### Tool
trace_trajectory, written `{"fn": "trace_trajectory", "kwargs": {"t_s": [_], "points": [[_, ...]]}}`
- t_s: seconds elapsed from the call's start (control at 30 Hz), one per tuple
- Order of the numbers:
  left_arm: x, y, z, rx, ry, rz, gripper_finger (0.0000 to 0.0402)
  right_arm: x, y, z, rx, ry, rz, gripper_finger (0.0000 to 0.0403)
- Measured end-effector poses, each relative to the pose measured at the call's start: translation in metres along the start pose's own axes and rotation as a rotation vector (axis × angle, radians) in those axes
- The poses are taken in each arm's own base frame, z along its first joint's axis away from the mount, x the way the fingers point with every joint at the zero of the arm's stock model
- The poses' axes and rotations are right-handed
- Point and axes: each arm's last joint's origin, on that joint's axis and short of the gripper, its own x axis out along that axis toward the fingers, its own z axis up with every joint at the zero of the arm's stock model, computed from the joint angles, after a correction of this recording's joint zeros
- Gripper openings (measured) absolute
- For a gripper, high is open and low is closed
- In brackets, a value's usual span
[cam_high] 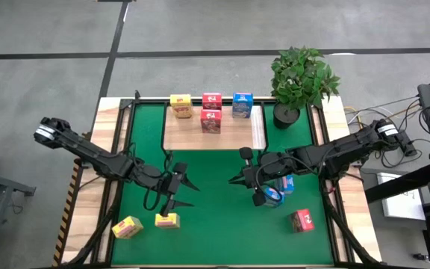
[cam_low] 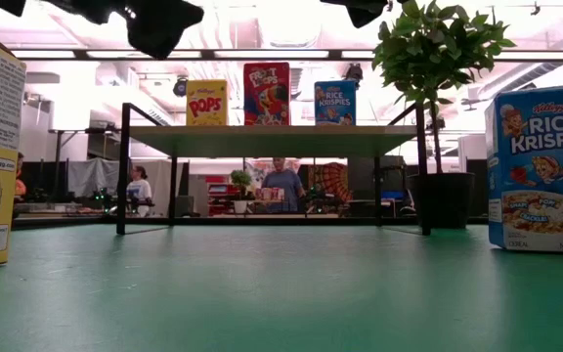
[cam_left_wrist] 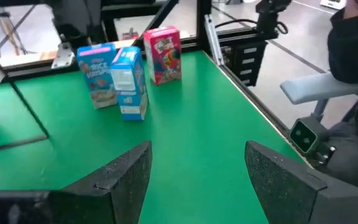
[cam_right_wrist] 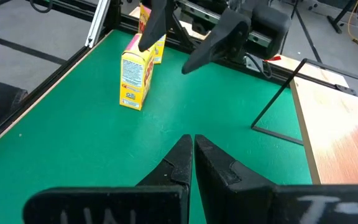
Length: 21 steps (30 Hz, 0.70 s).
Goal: Stack cereal on shelf
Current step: Put the bottom blue cereal box on the shelf aligned with the other blue cereal box
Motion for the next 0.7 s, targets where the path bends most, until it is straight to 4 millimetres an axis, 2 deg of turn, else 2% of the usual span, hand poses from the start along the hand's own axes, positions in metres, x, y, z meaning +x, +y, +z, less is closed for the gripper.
{"fn": "trace_trajectory", "kwargs": {"t_s": [0.5, 0.6, 0.7], "points": [[-0.002, 0.001, -0.003, 0.004, 0.033, 0.035, 0.024, 0.0, 0.0, 0.0, 0.006, 0.0, -0.001, 0.0009], [-0.013, 0.003, -0.002, 0.017, 0.092, 0.048, 0.024, 0.0, 0.0, 0.0, 0.037, -0.003, -0.001, 0.0009], [-0.033, 0.006, 0.005, 0.023, 0.081, 0.108, 0.024, 0.0, 0.0, 0.0, 0.07, -0.003, -0.001, 0.0009]]}}
